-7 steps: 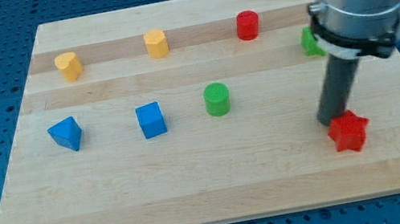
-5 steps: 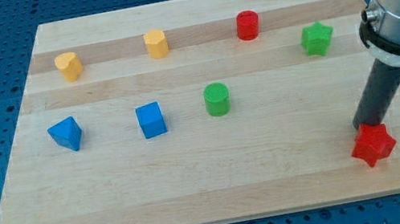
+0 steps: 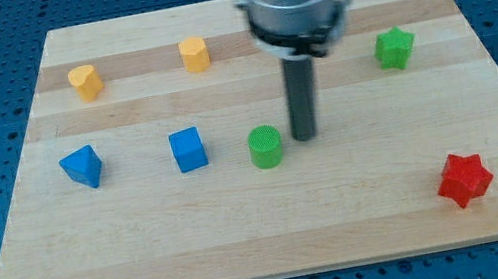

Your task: Keep green circle on left side of red star

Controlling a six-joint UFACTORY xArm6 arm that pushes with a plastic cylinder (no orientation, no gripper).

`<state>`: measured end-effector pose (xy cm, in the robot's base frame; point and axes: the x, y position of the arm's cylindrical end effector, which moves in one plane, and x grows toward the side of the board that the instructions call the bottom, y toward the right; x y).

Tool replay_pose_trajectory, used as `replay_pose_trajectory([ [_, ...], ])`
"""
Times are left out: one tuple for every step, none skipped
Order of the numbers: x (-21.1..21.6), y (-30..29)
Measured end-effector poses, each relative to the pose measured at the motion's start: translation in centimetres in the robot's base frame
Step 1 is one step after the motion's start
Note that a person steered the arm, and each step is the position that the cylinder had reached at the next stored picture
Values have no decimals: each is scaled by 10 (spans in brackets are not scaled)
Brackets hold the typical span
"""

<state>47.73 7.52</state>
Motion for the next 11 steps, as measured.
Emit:
replay_pose_trajectory([
  [-7, 15],
  [-50, -31],
  [-38, -87],
  [18, -65],
  [54, -12],
  [42, -34],
  [46, -103],
  [69, -136],
  [74, -89],
  [57, -15],
  [55, 25],
])
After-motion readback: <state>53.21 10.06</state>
